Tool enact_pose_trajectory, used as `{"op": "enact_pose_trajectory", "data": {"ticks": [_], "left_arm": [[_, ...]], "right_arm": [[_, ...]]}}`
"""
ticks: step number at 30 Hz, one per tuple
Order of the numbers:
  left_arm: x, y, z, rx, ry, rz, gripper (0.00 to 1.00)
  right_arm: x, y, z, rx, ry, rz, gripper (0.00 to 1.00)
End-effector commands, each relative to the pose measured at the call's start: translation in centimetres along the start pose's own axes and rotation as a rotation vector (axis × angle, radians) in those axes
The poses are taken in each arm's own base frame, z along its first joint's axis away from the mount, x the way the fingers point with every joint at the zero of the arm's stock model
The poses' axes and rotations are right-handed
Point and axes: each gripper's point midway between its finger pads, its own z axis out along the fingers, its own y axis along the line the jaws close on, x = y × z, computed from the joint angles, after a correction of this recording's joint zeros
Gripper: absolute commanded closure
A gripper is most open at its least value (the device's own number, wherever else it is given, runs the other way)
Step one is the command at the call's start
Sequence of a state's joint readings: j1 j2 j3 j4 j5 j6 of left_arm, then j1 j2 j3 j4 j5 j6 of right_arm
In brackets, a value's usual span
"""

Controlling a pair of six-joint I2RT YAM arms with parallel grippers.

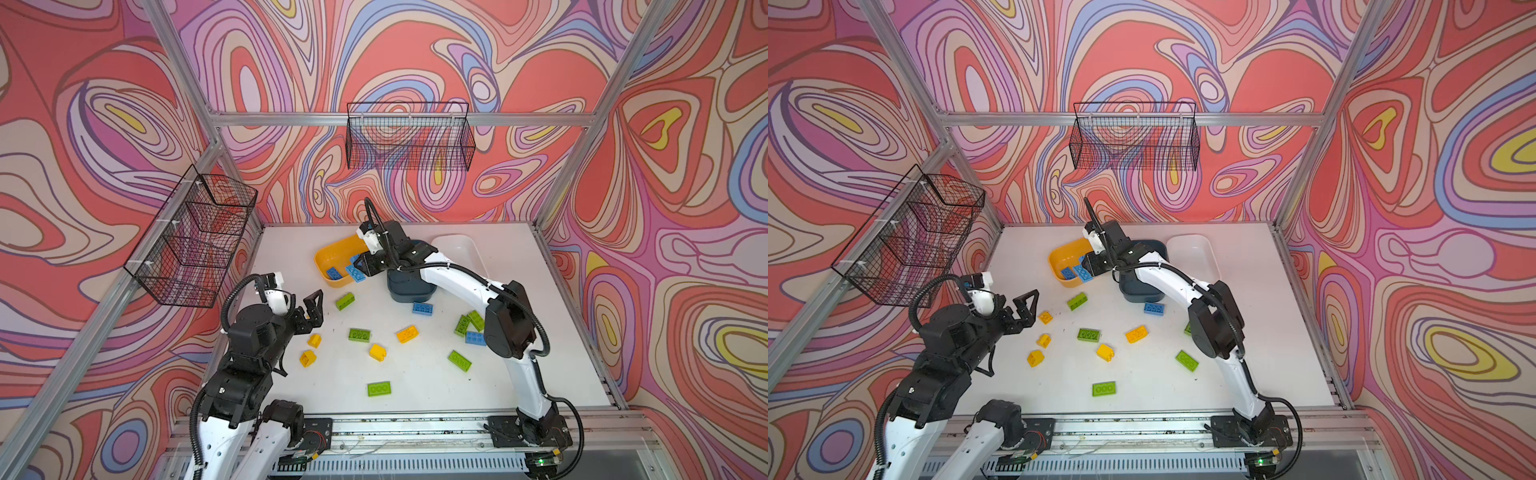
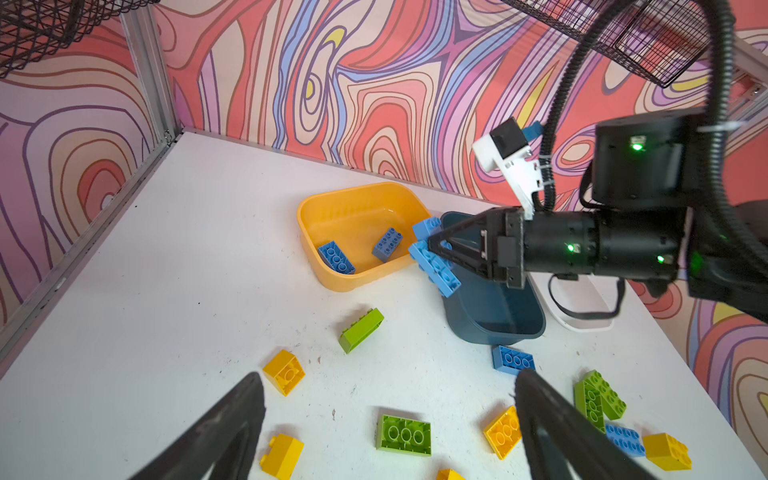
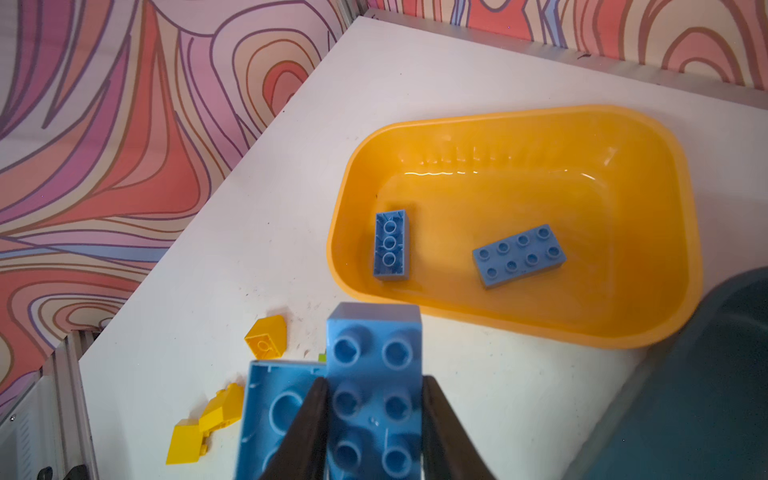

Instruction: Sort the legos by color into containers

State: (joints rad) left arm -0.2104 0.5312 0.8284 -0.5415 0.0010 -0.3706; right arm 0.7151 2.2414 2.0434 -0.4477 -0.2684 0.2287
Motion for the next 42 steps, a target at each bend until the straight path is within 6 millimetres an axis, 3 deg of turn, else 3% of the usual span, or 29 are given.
{"op": "enact_pose_trajectory", "data": {"ticks": [1,8,11,19,27,37,42], "left_arm": [[0.7,0.2,0.4,-0.010,0.025,0.008,0.07],[0.8,0.1,0.6,-0.007,0.034,0.007,0.06],[0.9,0.1,0.7,-0.003,0.039,0.008,0.06],[1.0,-0.1,0.8,0.006,0.047,0.008,0.06],[1.3,-0.1,1.1,0.007,0.061,0.003,0.07],[1.3,0.1,1.2,-0.005,0.061,0.006,0.07],[1.4,0.1,1.2,-0.006,0.064,0.010,0.06]], "right_arm": [[-1.0,0.3,1.5,-0.052,0.002,-0.016,0.73],[-4.7,-3.2,3.8,-0.033,-0.126,0.024,0.75],[-5.8,-3.6,4.2,-0.034,-0.177,0.015,0.75],[-5.5,-4.5,5.6,-0.022,-0.187,0.032,0.75],[-5.6,-4.4,4.3,0.001,-0.200,0.032,0.77],[-4.6,-5.9,5.7,0.041,-0.203,0.049,0.78],[-5.0,-5.9,5.0,0.061,-0.210,0.037,0.79]]}}
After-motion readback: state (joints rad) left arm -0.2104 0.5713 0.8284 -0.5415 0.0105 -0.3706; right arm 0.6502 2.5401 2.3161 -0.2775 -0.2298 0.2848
